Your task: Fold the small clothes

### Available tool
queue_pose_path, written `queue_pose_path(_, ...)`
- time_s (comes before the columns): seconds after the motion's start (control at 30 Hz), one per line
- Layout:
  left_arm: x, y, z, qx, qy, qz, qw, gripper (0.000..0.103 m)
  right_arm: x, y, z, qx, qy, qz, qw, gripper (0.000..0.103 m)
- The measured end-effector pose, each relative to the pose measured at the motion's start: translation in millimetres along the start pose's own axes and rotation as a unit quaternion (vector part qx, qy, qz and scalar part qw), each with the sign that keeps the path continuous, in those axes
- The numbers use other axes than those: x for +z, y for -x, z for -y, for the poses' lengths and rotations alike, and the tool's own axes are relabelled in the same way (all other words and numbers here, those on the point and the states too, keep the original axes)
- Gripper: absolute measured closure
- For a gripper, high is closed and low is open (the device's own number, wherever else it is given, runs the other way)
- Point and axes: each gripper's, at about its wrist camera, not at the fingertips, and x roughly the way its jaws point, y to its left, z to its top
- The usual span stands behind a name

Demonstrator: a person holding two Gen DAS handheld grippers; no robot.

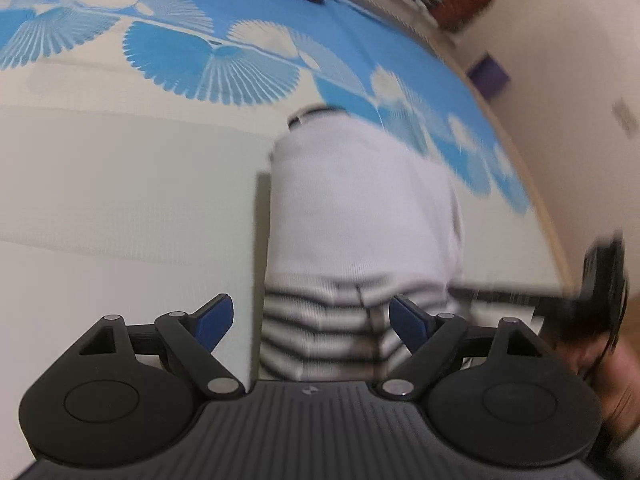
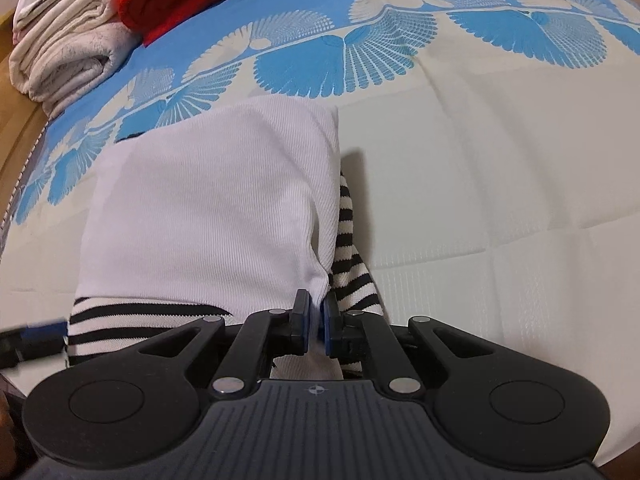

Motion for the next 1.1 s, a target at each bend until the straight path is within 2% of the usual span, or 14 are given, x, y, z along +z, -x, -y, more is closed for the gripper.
queue_pose_path(0.13, 24, -21, -13, -0.038, 0.052, 0.009, 0.9979, 0.014, 1, -6, -3, -0.007, 0.006, -0.007, 1.000, 0.097)
queue_pose_path(0.27, 37, -57, -24, -0.052, 0.085, -0.011, 0.9949, 0.011, 1, -13, -7, -0.014, 0.010, -0.014, 1.000, 0.097)
queue_pose_path(0.37, 40, -81, -28, -0.078, 0.102, -0.017, 0.9915, 0.008, 1, -17, -7, -0.019, 0.012, -0.017, 1.000, 0.097)
queue_pose_path(0.43, 45, -92, -28, -0.095, 0.103, -0.015, 0.9900, 0.014, 2, -19, -6, -0.019, 0.008, -0.019, 1.000, 0.098)
queue_pose_path(0.47, 46, -94, -25, -0.095, 0.094, -0.010, 0.9909, 0.021, 3, -20, -5, -0.018, 0.004, -0.020, 1.000, 0.098)
queue_pose_path(0.6, 53, -90, -9, -0.075, 0.045, 0.017, 0.9961, 0.055, 8, -22, -7, -0.022, -0.002, -0.017, 1.000, 0.099)
queue_pose_path(0.67, 61, -78, 4, -0.068, 0.011, 0.039, 0.9968, 0.059, 12, -23, -9, -0.024, -0.007, -0.011, 1.000, 0.099)
queue_pose_path(0.77, 81, -51, 21, -0.067, -0.043, 0.085, 0.9932, 0.060, 24, -26, -14, -0.020, -0.024, 0.004, 1.000, 0.099)
queue_pose_path(0.87, 109, -31, 21, -0.046, -0.077, 0.118, 0.9889, 0.057, 47, -29, -29, -0.003, -0.034, 0.037, 0.999, 0.099)
queue_pose_path(0.93, 128, -22, 6, -0.019, -0.065, 0.134, 0.9887, 0.054, 67, -30, -44, 0.010, -0.028, 0.065, 0.997, 0.099)
queue_pose_path(1.0, 140, -17, -11, 0.019, -0.051, 0.151, 0.9871, 0.045, 84, -31, -59, 0.022, -0.022, 0.090, 0.995, 0.099)
queue_pose_path(1.07, 144, -15, -23, 0.080, -0.045, 0.156, 0.9835, 0.045, 95, -37, -74, 0.028, -0.013, 0.098, 0.995, 0.099)
queue_pose_path(1.1, 142, -15, -27, 0.096, -0.043, 0.151, 0.9829, 0.045, 99, -44, -82, 0.021, -0.006, 0.093, 0.995, 0.099)
